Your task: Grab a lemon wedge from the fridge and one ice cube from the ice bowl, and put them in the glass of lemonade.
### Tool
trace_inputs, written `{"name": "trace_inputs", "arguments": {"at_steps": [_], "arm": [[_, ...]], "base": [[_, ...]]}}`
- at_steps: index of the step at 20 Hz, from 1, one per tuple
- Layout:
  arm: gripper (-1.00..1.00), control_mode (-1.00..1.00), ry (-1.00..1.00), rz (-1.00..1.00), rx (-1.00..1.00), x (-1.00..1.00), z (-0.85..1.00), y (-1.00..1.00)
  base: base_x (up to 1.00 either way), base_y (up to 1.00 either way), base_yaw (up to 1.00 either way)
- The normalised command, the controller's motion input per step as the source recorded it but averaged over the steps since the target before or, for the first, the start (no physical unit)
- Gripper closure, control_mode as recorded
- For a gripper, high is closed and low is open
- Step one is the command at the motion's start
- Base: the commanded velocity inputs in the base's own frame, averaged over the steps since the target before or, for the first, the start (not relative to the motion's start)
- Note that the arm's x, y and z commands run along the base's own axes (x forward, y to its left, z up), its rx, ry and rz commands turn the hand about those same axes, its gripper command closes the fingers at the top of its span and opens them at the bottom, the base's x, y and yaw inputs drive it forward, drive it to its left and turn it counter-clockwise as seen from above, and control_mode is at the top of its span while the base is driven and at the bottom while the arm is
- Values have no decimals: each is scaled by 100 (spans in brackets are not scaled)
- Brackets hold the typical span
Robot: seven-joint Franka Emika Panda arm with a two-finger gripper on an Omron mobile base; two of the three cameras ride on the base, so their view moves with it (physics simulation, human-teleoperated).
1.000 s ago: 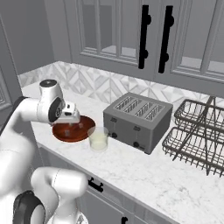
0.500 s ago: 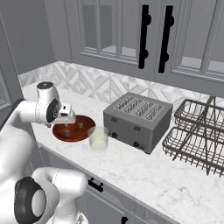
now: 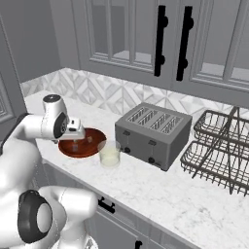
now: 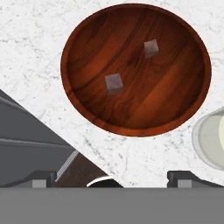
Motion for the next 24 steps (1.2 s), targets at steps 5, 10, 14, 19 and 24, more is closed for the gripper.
{"name": "trace_inputs", "arguments": {"at_steps": [5, 10, 14, 19, 24], "arm": [[-100, -100, -1, 1, 0, 46, 0, 2], [-100, -100, 13, -2, -3, 80, 0, 20], [-100, -100, 32, -3, -8, 42, 0, 2], [-100, -100, 11, 0, -1, 22, -1, 0], [-100, -100, -1, 0, 0, 14, -3, 0]], "base": [[0, 0, 0], [0, 0, 0], [0, 0, 0], [0, 0, 0], [0, 0, 0]]}}
